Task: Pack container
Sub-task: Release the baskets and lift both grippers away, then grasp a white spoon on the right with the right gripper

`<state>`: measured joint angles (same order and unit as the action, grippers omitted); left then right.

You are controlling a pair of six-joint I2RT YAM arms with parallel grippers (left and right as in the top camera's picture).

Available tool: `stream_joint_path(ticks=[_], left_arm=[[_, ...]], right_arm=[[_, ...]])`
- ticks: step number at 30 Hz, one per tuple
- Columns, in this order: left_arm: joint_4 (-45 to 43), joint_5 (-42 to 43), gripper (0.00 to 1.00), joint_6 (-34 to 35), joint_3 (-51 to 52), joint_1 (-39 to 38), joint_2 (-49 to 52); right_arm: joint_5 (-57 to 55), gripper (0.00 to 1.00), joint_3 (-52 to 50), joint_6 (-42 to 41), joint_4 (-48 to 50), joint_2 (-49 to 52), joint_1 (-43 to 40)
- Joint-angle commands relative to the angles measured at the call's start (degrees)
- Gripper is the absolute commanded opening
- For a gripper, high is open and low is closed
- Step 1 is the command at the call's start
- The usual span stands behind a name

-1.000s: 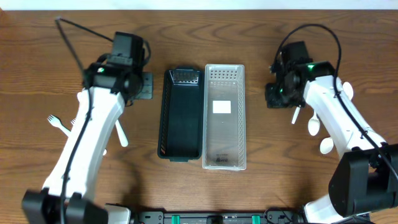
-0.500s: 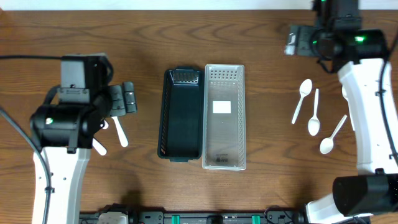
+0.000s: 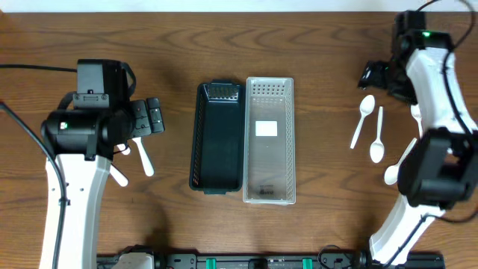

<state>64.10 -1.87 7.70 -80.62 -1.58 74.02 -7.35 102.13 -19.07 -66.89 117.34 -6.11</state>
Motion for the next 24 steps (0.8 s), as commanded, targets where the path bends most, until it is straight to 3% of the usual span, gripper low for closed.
stream_joint_path(ticks=[1,11,21,24], left_arm=[[-0.04,0.13,0.98,0.55,-0.81,0.28,1.01],[-0.07,0.11,0.98,0.55,-0.81,0.28,1.55],[-0.07,0.13,0.98,0.55,-0.81,0.28,1.55],[-0.07,0.13,0.98,0.55,-0.81,0.28,1.55]], right_arm=[[1.81,0.96,-0.22,-0.59,-0.52,3.19,1.38],[1.86,0.86,-0.24,-2.03,-0.66,11.67,5.66],[2.36,0.88,-0.26,-2.34,-1.44,14.27,5.53],[2.47,0.83,-0.26,-2.29,-1.46,14.27,5.55]])
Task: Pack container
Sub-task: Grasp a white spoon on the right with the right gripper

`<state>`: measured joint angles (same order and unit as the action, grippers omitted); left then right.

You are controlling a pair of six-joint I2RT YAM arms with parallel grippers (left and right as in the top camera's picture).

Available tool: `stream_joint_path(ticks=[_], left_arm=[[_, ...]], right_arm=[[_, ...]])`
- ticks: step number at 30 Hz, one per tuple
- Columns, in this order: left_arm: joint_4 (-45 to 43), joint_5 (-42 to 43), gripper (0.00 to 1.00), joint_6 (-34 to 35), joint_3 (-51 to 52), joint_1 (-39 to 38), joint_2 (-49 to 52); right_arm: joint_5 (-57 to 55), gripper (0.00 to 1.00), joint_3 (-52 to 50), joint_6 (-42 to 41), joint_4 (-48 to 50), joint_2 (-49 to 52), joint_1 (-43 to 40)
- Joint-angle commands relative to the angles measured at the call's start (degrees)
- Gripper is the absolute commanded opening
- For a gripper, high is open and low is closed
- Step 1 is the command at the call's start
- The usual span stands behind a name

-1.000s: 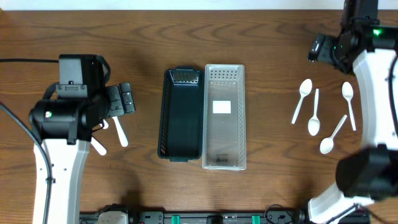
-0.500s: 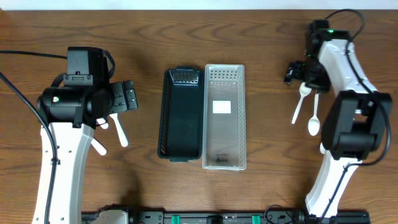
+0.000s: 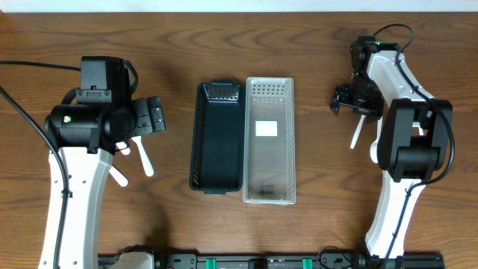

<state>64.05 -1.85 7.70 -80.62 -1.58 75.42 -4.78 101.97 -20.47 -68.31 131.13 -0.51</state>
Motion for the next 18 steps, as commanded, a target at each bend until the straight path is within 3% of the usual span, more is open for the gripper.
stream_joint_path(ticks=[1,6,18], left_arm=[[-0.02,0.11,0.98,0.55,-0.81,0.28,0.15],[-0.02,0.09,0.98,0.55,-0.81,0.28,0.15],[0.02,0.09,0.98,0.52,-0.81,0.28,0.15]], right_arm=[[-0.11,0.79,-0.11,-0.90,-0.07,0.48,-0.04],[0.46,0.66,-1.97,-0.92,1.68,0.48,-0.07],[2.49,0.70,-8.09,-0.28,6.45,0.48,-2.64]])
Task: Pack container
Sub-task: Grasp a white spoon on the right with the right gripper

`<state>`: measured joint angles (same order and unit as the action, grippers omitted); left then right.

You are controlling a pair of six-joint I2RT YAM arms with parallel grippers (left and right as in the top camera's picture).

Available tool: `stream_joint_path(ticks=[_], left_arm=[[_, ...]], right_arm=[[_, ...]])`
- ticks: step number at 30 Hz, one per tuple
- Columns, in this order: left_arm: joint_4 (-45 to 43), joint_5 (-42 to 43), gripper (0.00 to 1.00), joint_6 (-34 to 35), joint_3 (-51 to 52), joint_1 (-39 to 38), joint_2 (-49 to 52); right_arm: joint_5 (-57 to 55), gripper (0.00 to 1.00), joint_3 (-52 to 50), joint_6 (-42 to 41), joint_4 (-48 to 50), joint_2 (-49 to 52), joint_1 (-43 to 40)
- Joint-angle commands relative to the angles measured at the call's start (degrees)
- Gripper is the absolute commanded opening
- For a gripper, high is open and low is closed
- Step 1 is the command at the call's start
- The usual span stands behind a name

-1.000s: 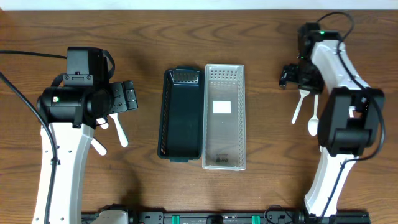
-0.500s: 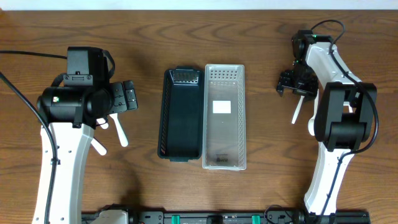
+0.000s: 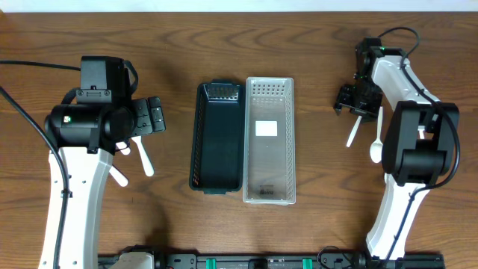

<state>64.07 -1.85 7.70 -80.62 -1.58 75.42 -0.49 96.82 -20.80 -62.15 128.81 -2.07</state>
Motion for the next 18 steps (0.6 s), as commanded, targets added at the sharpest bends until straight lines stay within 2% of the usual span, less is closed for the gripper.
stream_joint_path(ticks=[1,3,6,10,13,16,18], left_arm=[[0.04,0.11,0.98,0.52,-0.81,0.28,0.15],[0.17,0.11,0.98,0.52,-0.81,0.28,0.15],[0.39,0.09,0.98,0.52,-0.81,0.28,0.15],[0.44,0.11,0.98,0.52,-0.81,0.28,0.15],[0.44,0.11,0.98,0.52,-0.81,0.28,0.15],[0.42,0.11,0.98,0.52,-0.81,0.28,0.15],[0.42,0.09,0.98,0.52,-0.81,0.28,0.15]], right_arm=[[-1.79,0.69,-3.08,0.04,0.61,2.80,-1.33],[-1.75,0.68,-3.52,0.07,1.31,2.80,-1.68],[-1.66,0.56,-3.98,0.07,1.97,2.80,-2.05],[-1.64,0.47,-4.04,0.07,2.25,2.80,-2.27],[-1.62,0.33,-4.04,0.07,2.64,2.80,-2.32],[-1.64,0.26,-4.04,0.11,2.78,2.80,-2.32],[-1.64,0.15,-4.04,0.28,3.08,2.80,-2.32]])
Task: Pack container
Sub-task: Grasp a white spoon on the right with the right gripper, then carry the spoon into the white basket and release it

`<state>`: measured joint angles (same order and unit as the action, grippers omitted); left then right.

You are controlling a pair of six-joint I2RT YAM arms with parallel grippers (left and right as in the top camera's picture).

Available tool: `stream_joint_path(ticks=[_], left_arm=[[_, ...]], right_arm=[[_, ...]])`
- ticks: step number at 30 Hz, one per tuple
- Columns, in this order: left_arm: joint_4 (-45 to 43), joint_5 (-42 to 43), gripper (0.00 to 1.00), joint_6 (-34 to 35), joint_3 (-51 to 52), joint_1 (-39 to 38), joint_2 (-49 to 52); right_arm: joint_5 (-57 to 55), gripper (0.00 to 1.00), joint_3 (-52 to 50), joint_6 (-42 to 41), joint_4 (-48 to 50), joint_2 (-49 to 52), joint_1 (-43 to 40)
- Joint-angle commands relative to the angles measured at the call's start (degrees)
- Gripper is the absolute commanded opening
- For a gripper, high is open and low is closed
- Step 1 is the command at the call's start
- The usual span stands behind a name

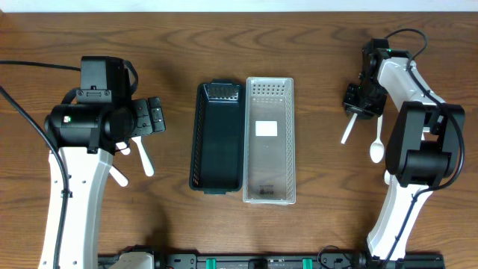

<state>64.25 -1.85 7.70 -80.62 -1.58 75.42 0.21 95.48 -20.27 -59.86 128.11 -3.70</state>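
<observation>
A black basket (218,142) and a clear lidded container (269,142) lie side by side at the table's middle. My right gripper (356,102) is at the right, shut on the bowl end of a white spoon (347,131) whose handle slants down to the left. A second white spoon (377,143) lies just right of it. My left gripper (154,117) hangs open at the left with nothing in it. Below it, white spoons (143,158) lie partly hidden by the left arm.
The right arm's lower body (422,161) covers the table at the far right. The left arm's base link (75,194) runs down the left side. A black rail (254,261) lines the front edge.
My right gripper has shifted slightly right and the spoon in it has swung, its handle tip now a bit further left. The left arm has not moved.
First my right gripper was at the far right, above three spoons lying on the table. Then it stood over the leftmost spoon's bowl. After that the spoon's handle sat at a changed angle under the gripper, and now it has turned further. The left arm stayed still.
</observation>
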Motion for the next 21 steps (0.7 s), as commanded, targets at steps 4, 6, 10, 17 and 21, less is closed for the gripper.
stream_joint_path(ticks=[4,6,10,17,21], left_arm=[[0.24,0.09,0.98,0.50,-0.81,0.28,0.15],[0.22,0.02,0.98,0.48,-0.81,0.28,0.15],[0.20,-0.37,0.98,0.02,-0.81,0.28,0.15],[0.17,-0.37,0.98,0.04,-0.81,0.28,0.15],[0.17,-0.37,0.98,0.04,-0.81,0.28,0.15]], right_arm=[[-2.32,0.01,-2.71,-0.26,1.16,3.48,-0.66],[-2.32,0.01,-2.51,-0.26,1.09,3.45,-0.50],[-2.32,0.01,0.26,-0.26,-1.88,2.32,0.59],[-2.49,0.01,9.53,-0.39,-6.19,-8.28,7.41],[-0.83,0.01,11.08,-4.39,-6.14,-15.15,14.03]])
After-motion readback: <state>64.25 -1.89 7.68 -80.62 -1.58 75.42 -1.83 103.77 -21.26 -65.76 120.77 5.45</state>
